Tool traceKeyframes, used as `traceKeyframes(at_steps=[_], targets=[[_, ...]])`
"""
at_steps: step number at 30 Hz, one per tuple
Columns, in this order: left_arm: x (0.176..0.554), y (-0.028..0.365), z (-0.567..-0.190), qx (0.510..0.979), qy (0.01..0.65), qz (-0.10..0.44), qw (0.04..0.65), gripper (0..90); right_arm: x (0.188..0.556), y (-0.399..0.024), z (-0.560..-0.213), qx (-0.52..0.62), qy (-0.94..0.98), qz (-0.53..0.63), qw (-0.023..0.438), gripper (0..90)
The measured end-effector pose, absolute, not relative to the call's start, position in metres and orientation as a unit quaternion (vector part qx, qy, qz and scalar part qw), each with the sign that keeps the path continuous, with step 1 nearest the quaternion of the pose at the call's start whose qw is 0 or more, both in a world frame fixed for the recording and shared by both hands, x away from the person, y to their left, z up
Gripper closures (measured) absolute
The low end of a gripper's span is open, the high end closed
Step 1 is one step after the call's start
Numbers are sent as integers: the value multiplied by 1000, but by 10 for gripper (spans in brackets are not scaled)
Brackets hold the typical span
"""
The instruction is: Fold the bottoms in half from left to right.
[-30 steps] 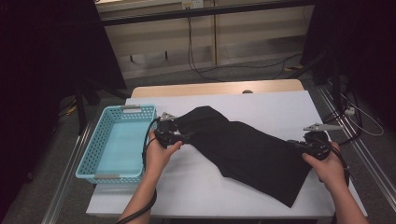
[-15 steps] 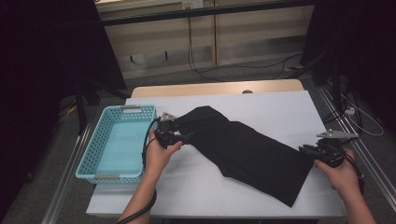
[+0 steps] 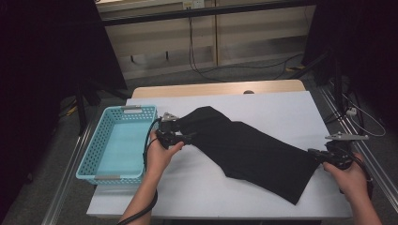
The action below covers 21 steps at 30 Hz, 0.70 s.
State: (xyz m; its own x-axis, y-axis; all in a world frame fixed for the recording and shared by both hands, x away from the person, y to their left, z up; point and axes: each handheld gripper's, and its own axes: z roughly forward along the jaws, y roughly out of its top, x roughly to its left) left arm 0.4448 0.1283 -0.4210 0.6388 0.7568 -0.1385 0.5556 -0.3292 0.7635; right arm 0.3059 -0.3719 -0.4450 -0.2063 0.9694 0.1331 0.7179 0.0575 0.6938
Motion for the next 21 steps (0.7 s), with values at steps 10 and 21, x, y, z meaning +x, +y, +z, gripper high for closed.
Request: traceKeyframes(at_steps=[10,21], targets=[[444,127,-421,806,408,120,412,193,305,-357,-440,561,726,336,214,800],[446,131,-420,803,411,124,413,192,314,-342,-452,545,753,307,205,900]])
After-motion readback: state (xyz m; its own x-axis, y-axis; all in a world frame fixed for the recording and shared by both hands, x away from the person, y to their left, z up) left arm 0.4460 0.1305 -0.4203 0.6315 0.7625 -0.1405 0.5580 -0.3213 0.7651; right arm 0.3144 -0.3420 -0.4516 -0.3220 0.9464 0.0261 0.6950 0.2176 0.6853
